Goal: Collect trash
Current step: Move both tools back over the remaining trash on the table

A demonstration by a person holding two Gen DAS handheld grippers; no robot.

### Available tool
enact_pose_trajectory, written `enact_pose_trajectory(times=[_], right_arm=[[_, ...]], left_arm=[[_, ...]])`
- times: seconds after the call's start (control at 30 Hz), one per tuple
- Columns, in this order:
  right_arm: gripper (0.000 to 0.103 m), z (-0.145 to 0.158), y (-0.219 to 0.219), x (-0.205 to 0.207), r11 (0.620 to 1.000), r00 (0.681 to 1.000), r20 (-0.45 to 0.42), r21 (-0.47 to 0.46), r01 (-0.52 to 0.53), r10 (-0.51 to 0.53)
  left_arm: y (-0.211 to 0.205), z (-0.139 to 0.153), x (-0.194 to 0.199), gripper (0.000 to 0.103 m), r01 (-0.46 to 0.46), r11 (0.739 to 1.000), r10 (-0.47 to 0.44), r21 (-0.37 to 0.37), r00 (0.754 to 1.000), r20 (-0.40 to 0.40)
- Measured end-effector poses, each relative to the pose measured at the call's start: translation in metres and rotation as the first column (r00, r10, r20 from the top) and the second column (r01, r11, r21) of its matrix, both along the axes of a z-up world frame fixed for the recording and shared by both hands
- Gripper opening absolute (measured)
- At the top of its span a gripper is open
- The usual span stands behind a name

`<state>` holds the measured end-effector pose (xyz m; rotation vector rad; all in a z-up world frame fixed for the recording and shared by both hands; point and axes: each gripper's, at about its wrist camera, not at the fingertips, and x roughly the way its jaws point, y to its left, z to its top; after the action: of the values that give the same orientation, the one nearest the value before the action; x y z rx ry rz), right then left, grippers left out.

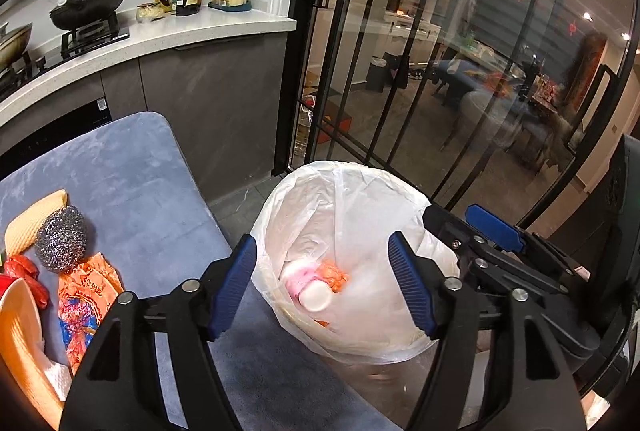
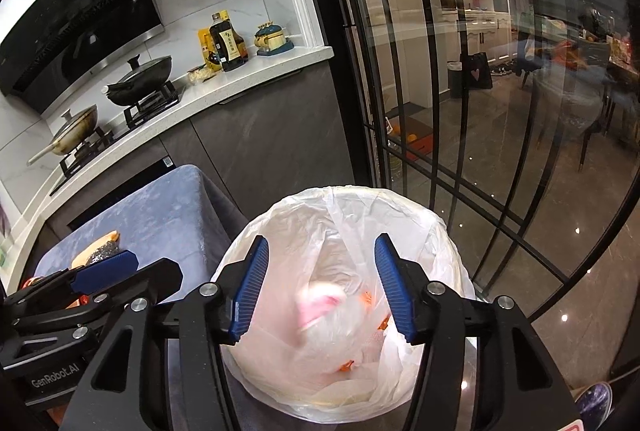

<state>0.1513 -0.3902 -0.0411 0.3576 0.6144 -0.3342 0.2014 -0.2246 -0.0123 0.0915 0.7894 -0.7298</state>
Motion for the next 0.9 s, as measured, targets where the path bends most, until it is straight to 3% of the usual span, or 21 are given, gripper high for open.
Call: enact_pose_trajectory(times=[0.53, 0.9], right_arm=[[0.058, 0.02, 0.03, -0.009, 0.998, 0.999, 0.026, -0.058, -0.021, 0.022], [0.058, 0.038, 0.069, -0.019, 0.995, 0.997, 0.04, -0.077, -0.06, 0.063]], left_arm=[[0.034, 0.018, -0.007, 0.065, -0.05, 0.998, 0.051, -0.022, 0.998, 0.032], [0.087, 0.033, -0.016, 0.065, -0.127, 0.991, 0.13, -0.043, 0.989, 0.065]])
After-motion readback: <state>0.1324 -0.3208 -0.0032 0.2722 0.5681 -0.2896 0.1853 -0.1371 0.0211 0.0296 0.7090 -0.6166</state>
